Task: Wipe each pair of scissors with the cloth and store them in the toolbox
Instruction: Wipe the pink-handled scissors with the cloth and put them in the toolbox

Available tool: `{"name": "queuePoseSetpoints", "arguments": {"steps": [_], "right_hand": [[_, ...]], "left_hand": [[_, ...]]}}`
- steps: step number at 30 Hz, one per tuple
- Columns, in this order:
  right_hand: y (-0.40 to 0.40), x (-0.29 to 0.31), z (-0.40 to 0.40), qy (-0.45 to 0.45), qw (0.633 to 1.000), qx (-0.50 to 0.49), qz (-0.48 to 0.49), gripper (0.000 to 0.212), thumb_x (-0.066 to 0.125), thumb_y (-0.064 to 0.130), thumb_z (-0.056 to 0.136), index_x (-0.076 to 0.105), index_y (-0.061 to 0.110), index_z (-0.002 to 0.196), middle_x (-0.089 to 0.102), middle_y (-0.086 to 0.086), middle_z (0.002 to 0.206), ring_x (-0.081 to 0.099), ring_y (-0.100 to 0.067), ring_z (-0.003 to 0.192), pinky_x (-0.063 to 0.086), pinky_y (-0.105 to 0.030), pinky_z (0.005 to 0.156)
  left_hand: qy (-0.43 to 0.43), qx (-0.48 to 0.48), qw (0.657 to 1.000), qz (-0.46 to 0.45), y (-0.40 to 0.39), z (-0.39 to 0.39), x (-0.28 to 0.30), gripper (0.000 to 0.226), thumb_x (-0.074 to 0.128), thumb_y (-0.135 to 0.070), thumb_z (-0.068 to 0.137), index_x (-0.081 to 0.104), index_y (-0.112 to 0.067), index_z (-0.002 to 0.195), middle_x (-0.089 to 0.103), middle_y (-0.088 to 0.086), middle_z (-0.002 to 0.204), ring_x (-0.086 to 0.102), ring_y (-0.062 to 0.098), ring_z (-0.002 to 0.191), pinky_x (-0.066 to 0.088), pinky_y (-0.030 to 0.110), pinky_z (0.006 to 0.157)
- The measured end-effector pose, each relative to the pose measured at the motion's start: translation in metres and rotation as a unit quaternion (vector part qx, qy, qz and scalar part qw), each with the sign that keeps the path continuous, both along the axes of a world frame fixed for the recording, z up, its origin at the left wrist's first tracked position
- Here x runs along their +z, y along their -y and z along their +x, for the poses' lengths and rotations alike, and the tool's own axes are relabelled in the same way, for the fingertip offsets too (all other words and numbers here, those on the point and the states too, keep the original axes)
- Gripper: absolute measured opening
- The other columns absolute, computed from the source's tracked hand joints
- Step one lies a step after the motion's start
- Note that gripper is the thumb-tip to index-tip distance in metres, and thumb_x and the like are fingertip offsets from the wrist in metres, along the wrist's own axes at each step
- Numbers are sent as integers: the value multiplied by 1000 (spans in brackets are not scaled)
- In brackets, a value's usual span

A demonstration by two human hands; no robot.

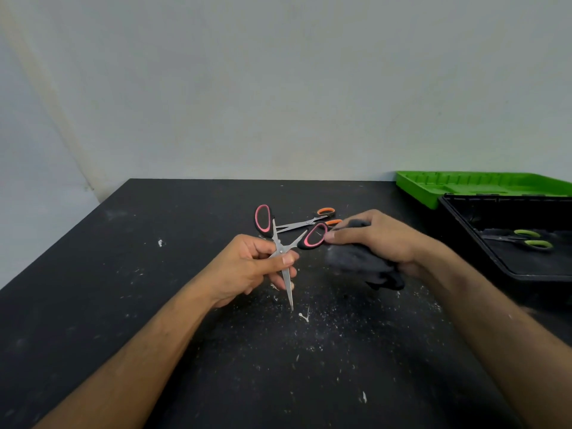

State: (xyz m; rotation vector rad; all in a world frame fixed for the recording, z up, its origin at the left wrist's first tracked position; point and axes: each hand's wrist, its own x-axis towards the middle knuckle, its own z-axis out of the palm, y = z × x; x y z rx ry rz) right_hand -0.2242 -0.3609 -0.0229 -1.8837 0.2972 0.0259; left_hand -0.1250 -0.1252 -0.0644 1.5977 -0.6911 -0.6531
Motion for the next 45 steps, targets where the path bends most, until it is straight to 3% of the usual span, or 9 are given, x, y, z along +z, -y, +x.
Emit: {"name": "queuePoseSetpoints", "arguments": {"steps": [4,9,13,18,30,33,36,42,45], "right_hand": [[-12,-9,2,18,998,-3,68,28,76,19,91,75,-4,107,75,-29,109,67,-28,88,52,-36,80],[-19,-4,2,58,989,-53,123,20,73,17,94,80,10,77,72,-10,71,65,-16,58,50,-22,52],[-21,0,-2,71,984,-83,140,20,72,15,94,79,8,77,72,-9,65,65,-15,51,49,-20,46],[-29,-1,-2,64,977,-118,166,14,75,15,91,77,6,80,72,-15,74,67,-22,59,53,-26,53],[-23,3,-22,85,989,-99,69,41,75,42,92,76,1,84,72,-12,72,63,-18,59,46,-26,54],[-22,-1,-22,112,985,-117,57,61,73,53,90,67,-7,91,60,-14,73,53,-22,64,41,-30,58],[-24,-4,-18,127,984,-124,28,45,73,45,91,68,1,94,61,-8,75,55,-19,68,44,-28,61],[-32,-12,-9,83,984,-89,-127,9,64,26,92,62,23,99,64,7,95,60,-12,83,43,-29,67],[-39,-26,-3,136,971,-72,-182,8,67,22,91,64,23,98,67,4,95,62,-12,88,44,-24,70]], "left_hand": [[14,-1,1000,25,0,2,-2,32,71,-29,85,77,-1,98,81,15,90,77,15,68,31,17,35],[48,59,996,41,0,0,7,27,79,-39,80,82,-17,95,81,12,88,75,21,79,61,37,66],[352,243,895,127,-4,-5,25,42,81,-58,77,79,-29,108,79,-12,91,72,1,79,62,31,80],[545,83,819,160,26,-28,37,52,68,-41,84,64,-27,135,68,-11,118,60,12,109,54,36,92],[586,122,786,153,43,-22,24,23,62,-38,96,72,-27,114,70,-8,90,66,16,82,56,40,69],[494,173,850,52,35,-15,24,17,71,-31,93,78,-23,107,75,-8,85,71,12,76,59,36,69],[281,229,930,-56,26,-12,19,10,77,-20,91,80,-16,100,81,-7,86,77,9,79,61,27,74],[-11,236,959,-153,14,-9,-3,21,74,-11,89,73,-2,108,78,20,105,75,33,102,63,41,89],[-69,205,965,-147,14,-11,-7,18,69,-6,94,70,-3,111,79,16,106,76,25,99,62,38,90]]}}
